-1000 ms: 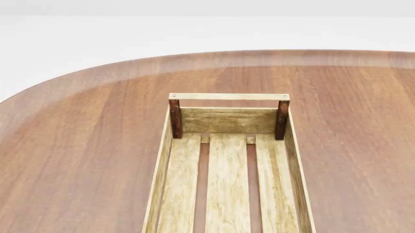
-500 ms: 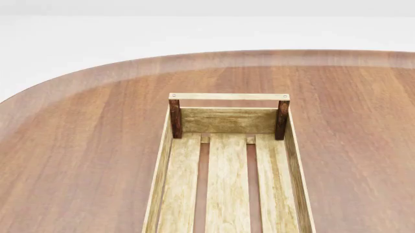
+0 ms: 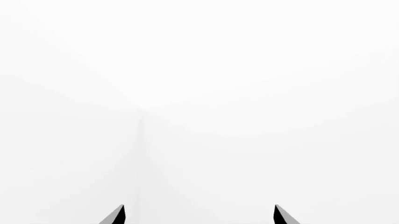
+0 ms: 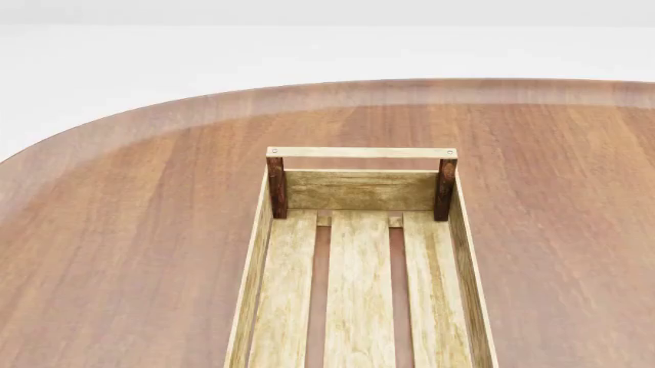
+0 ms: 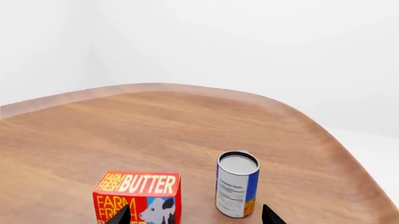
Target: Pick up the cream cheese and put it in the tray.
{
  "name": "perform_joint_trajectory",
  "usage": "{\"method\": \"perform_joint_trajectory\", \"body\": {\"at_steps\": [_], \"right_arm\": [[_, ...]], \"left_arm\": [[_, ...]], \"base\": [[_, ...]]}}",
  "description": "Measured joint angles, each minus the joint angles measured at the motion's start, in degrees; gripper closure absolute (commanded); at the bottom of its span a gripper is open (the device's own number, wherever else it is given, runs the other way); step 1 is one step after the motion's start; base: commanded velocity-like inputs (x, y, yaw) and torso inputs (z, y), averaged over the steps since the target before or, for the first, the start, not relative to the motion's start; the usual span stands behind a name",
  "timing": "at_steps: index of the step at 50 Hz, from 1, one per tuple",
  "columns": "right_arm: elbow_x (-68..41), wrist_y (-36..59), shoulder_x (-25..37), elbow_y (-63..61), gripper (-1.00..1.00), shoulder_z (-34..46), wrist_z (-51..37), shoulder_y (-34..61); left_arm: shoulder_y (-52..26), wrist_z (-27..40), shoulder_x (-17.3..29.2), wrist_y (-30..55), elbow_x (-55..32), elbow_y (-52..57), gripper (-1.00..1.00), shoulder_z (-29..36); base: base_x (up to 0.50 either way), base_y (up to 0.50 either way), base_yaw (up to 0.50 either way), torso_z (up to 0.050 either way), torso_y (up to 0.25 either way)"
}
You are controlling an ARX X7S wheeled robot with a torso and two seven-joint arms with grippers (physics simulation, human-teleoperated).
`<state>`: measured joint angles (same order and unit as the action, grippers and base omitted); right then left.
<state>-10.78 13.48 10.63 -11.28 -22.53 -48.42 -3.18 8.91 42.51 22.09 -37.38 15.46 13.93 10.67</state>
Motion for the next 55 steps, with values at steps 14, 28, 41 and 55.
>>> {"method": "perform_joint_trajectory", "body": {"at_steps": [14,28,41,55], "right_arm": [[-0.5,-0.1,0.3,1.8,-1.00,-0.2,0.0,-0.3],[-1.3,-0.7,0.6,3.3,-1.00,-0.6,0.1,-0.5],[-1.9,-1.1,0.9,5.0,-1.00,-0.9,0.2,-0.5],[-2.4,-2.0,1.0,7.6,-1.00,-1.1,0.4,-0.1]], "left_arm": [[-0.1,0.2,0.2,0.3,0.1,-0.1,-1.00,0.1],[0.1,0.3,0.5,0.8,0.4,0.7,-1.00,0.2],[0.2,0.3,0.6,1.4,0.5,1.4,-1.00,0.3],[0.2,0.5,0.8,1.8,0.6,1.7,-1.00,0.5]], "base": [[0.00,0.00,0.00,0.000,0.000],[0.00,0.00,0.00,0.000,0.000],[0.00,0.00,0.00,0.000,0.000],[0.00,0.00,0.00,0.000,0.000]]}}
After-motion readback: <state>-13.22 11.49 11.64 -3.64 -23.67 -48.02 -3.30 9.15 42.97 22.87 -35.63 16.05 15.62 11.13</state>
